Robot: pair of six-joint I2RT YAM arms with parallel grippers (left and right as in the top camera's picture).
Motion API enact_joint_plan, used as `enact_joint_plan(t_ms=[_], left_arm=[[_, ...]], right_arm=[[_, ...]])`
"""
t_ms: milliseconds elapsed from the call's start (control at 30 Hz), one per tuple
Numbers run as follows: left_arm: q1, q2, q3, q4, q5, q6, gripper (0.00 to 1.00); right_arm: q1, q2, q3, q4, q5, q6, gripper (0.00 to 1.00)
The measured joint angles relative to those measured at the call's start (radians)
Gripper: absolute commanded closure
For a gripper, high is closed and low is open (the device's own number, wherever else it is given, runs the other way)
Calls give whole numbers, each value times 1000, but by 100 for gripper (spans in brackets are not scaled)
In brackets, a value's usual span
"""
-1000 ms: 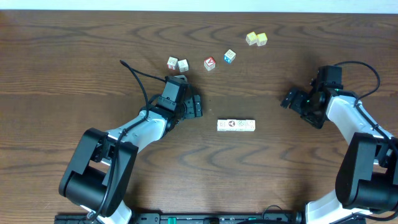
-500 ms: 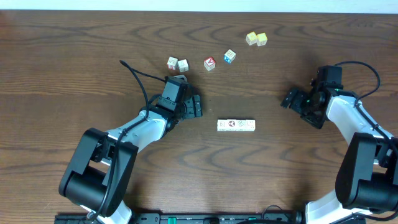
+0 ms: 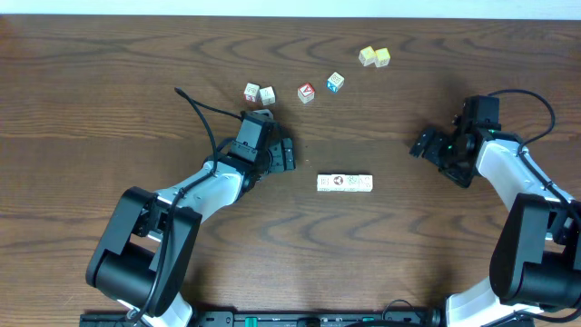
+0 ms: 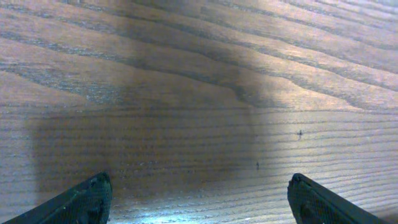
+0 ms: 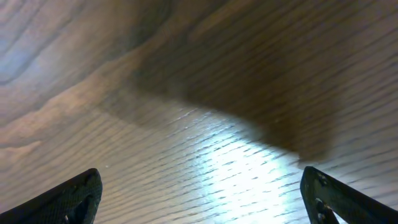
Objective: Lift 4 blocks
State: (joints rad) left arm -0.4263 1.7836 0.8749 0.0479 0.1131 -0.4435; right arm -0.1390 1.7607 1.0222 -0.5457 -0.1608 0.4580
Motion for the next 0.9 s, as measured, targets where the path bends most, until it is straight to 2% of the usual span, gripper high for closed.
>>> enact_joint_plan(t_ms=[300, 467, 600, 633, 700, 767, 833, 900], left_arm=[[1, 0, 0, 6, 86, -88, 9], [15, -15, 0, -16, 243, -39, 9], [55, -140, -1, -148, 300, -10, 9], [77, -222, 2, -240, 277, -8, 9], [95, -298, 8, -327, 232, -13, 9], [116, -419, 11, -441, 142, -29, 10], [127, -536, 11, -511, 59, -37, 24], [129, -632, 12, -543, 14, -43, 34]], right_arm=[[0, 0, 0, 17, -126, 38, 1], [0, 0, 0, 3, -166, 37, 1], [0, 0, 1, -37, -165, 35, 3], [0, -2, 3, -68, -154, 35, 3], [0, -10, 5, -100, -139, 35, 3], [0, -32, 10, -139, -116, 35, 7], [0, -74, 11, -148, -104, 29, 23], [0, -121, 18, -150, -101, 32, 18]])
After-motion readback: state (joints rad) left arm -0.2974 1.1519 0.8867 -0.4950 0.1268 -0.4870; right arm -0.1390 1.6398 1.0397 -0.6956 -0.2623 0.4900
